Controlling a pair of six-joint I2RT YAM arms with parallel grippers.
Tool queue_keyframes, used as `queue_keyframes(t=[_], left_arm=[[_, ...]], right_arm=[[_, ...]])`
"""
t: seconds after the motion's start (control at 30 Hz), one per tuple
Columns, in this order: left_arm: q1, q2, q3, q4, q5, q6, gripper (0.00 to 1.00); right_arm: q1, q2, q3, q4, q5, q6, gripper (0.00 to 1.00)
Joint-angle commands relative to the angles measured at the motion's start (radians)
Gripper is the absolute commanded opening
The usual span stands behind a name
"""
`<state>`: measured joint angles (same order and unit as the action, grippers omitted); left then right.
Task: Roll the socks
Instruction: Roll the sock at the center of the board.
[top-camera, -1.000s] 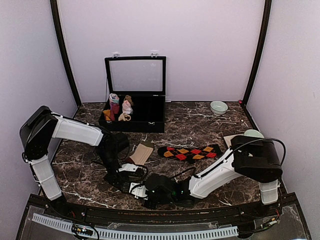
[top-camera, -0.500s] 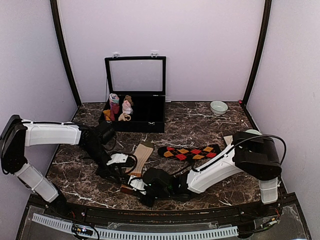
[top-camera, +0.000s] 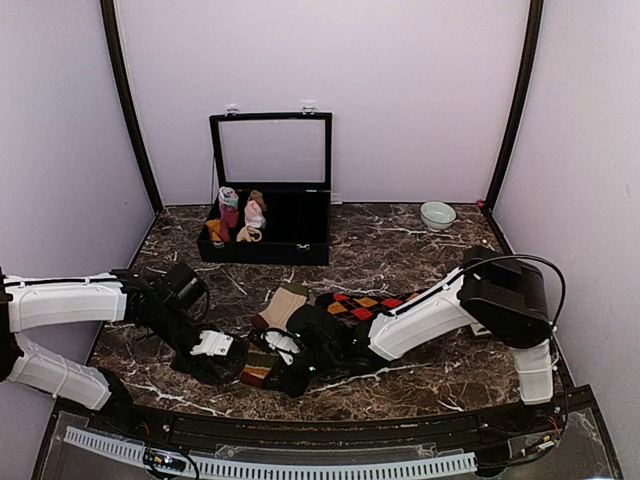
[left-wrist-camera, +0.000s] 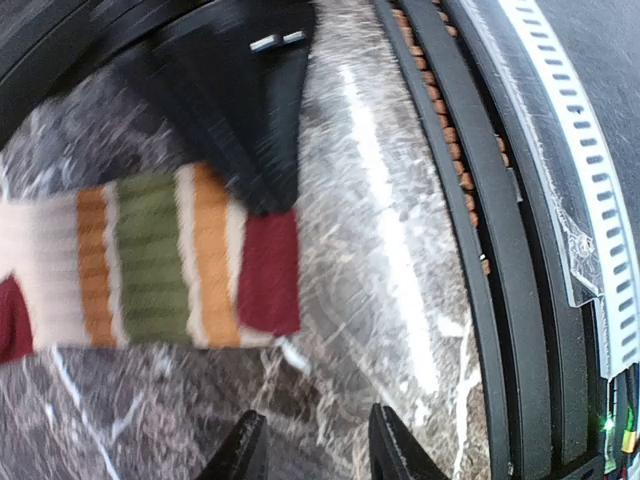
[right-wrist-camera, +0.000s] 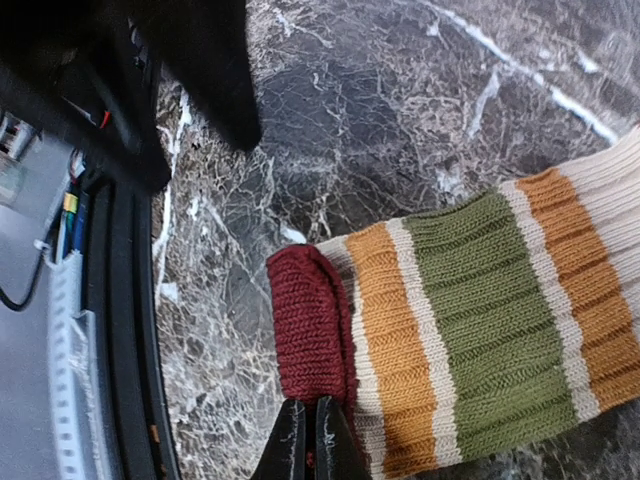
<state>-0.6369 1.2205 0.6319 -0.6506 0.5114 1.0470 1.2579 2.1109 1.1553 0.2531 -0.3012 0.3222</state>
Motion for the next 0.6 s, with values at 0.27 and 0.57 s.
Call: queue_keyframes(t=[0.27, 0.57], left_arm=[[-0.210, 0.112, 0.066, 0.129, -0.107, 0.079, 0.31], [-0.242, 0.213, 0.096, 0.160, -0.132, 0.077, 0.27]], right_arm=[[-0.079, 0.131, -0.020, -0.399, -0.201, 0.249, 0.00], [-0.098, 0.168, 0.046, -0.446, -0.235, 0.320, 0.00]])
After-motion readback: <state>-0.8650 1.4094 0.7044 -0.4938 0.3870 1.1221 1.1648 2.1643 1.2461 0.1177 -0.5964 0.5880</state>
